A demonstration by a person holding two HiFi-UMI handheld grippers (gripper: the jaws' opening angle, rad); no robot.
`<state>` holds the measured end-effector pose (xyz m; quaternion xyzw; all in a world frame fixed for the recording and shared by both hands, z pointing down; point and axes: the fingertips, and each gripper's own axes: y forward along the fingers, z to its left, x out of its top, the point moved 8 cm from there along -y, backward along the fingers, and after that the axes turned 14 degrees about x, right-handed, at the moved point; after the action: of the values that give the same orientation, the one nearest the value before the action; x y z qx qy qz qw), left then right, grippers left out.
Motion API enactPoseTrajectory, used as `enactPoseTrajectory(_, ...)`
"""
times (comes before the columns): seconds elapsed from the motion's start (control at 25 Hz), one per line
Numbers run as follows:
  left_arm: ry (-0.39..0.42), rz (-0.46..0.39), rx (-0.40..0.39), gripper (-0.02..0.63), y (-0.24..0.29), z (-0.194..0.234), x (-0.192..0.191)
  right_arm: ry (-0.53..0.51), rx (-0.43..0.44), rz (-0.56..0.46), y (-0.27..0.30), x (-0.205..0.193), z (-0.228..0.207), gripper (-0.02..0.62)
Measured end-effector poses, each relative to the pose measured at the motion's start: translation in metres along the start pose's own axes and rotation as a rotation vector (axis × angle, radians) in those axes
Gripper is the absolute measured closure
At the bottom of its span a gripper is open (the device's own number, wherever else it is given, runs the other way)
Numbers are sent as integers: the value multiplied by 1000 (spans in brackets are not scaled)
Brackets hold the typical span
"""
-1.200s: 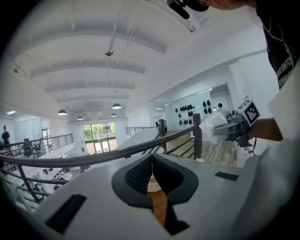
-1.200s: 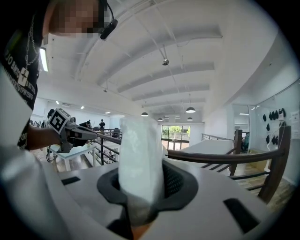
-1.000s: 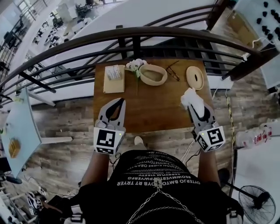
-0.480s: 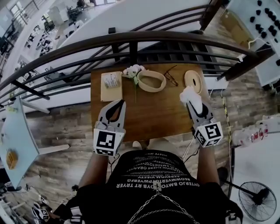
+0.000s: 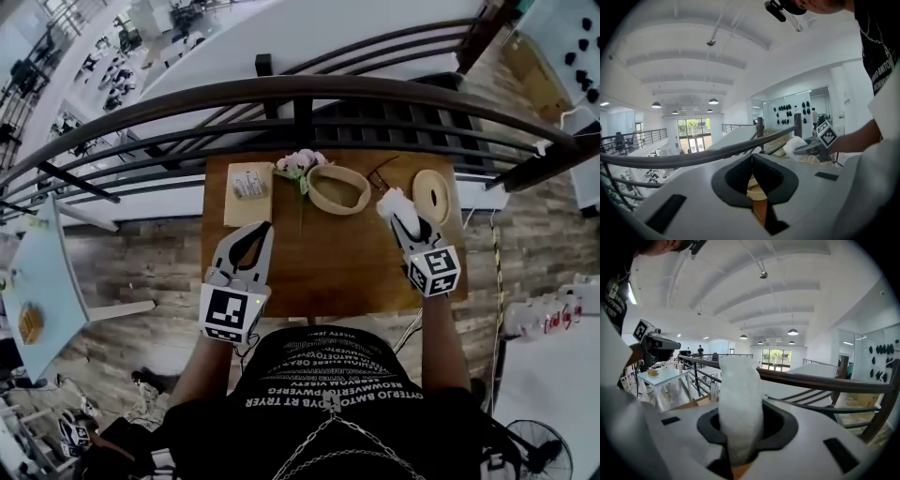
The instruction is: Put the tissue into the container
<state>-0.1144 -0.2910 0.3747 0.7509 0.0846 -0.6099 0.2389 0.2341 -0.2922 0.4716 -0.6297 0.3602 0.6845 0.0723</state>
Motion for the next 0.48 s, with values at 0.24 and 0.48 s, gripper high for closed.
enactPoseTrajectory(0.24, -1, 24, 58, 577, 32, -1, 2, 23, 100, 98, 64, -27, -38, 476)
enactPoseTrajectory(0.48, -10, 57, 82, 577, 62, -12, 0, 48, 199, 197, 134, -60, -68, 476)
